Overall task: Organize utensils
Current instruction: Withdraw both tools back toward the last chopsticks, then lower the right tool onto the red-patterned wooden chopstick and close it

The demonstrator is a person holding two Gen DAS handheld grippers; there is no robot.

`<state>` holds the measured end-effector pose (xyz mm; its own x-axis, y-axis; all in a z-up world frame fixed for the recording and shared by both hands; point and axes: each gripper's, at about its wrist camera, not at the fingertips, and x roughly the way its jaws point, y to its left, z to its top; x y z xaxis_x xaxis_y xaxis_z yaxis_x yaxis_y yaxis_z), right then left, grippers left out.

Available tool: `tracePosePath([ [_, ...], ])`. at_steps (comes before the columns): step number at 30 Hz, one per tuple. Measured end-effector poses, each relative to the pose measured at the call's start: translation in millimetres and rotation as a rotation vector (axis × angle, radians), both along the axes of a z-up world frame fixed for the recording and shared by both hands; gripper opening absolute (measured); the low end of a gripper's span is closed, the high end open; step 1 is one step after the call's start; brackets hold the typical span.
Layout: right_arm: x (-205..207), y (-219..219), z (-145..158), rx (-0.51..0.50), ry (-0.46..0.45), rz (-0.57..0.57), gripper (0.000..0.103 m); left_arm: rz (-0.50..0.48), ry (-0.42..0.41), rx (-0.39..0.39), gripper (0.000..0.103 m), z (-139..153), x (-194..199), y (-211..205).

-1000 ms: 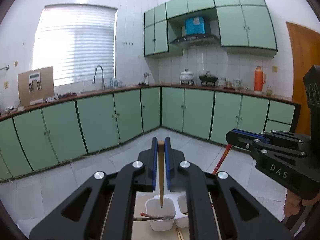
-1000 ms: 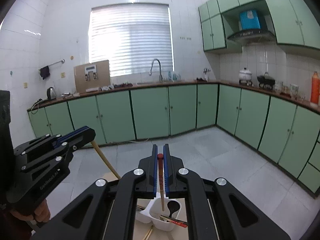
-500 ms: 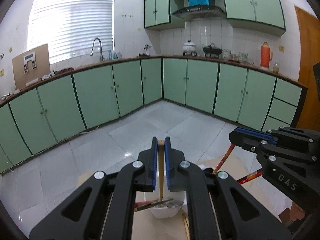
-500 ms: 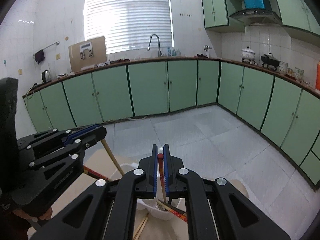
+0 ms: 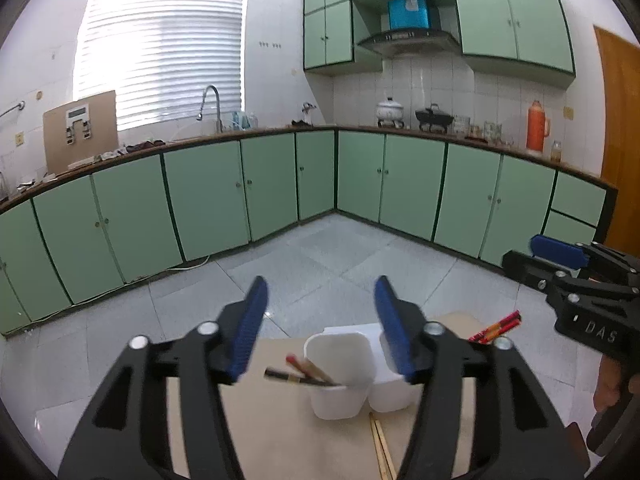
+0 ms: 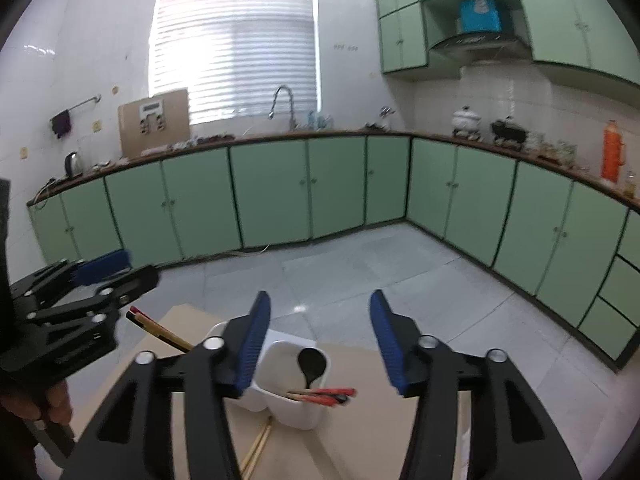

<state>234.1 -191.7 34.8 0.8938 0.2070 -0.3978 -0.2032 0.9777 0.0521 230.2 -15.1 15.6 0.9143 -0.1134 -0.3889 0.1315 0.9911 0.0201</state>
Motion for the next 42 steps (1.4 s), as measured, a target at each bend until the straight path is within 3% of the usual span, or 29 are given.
tracePosePath([
  [6,-40.1,-9.7,-12.1,0.028,-0.036,-0.036,0.073,0.018,-0.024,0.009,0.072,-12.9,-41.9,2.0],
  [15,-89.5,-4.3,-71.8,0.024,0.026,-0.071,0.079,0.032,0.068,0.042,0.075,-71.5,-91.8,3.2],
  [24,-114.5,8.6,-133.7,0.003,0.144,-0.111,0.079,0.062,0.202,0.064,0.075,-136.2,-108.6,15.7],
  [31,-123.8,13.4,-165.3,0.002,0.265,-0.127,0.079,0.099,0.254,0.042,0.075,-155.0,-115.4,27.9],
  [42,-132.9,27.0,-184.5,-0.025,0.33,-0.105,0.079,0.109,0.288,0.064,0.075,-167.3,-124.8,27.4],
])
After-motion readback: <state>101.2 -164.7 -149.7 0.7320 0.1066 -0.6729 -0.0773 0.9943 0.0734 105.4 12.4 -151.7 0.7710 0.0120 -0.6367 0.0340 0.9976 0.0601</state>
